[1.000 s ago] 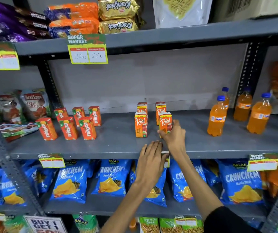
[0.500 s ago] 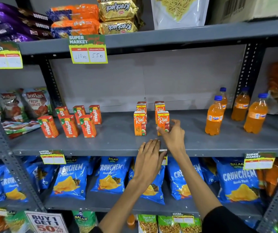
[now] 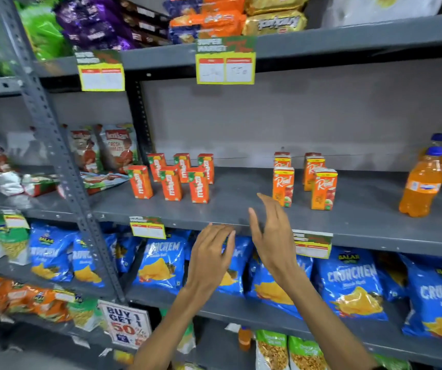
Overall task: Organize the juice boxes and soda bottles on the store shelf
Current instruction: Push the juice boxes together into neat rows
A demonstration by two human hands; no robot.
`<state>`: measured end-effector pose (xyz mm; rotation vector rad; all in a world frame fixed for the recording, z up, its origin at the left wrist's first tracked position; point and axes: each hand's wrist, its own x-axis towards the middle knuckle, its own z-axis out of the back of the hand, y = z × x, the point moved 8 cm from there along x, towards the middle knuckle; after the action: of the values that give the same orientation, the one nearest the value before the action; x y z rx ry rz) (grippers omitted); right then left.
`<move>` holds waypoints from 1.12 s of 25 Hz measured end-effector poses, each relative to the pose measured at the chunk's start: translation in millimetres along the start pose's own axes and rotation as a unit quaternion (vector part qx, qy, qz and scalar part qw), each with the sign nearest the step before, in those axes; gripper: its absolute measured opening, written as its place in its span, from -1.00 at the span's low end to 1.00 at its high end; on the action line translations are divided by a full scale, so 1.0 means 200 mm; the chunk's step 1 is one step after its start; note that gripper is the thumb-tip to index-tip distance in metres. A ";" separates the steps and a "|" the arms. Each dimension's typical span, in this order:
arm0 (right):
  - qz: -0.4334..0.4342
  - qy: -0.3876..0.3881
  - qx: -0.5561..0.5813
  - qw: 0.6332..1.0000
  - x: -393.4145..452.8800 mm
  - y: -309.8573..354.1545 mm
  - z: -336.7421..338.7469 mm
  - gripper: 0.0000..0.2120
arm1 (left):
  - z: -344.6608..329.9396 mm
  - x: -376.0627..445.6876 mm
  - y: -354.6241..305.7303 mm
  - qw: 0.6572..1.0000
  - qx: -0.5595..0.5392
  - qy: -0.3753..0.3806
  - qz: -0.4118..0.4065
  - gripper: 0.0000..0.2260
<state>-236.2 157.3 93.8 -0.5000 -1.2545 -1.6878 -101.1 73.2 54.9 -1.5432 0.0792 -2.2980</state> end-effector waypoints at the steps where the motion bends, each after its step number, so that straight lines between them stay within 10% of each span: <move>1: -0.002 0.003 0.009 1.000 0.02 0.07 -0.08 -0.61 | 0.08 0.03 0.10 1.000 -0.012 -0.007 0.024 -0.85; 15: -0.269 0.072 0.001 0.961 0.31 0.17 -0.95 -0.23 | 0.09 0.42 1.12 0.932 -0.006 0.150 0.329 -0.16; 28: -0.261 0.070 -0.051 0.961 0.33 0.12 -1.02 -0.46 | 0.09 0.41 1.13 0.949 0.038 0.116 0.290 -0.53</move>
<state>-206.1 -55.0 77.1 -0.1028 -1.2689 -2.1949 -51.0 -160.8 78.9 -1.0220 0.4396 -1.9590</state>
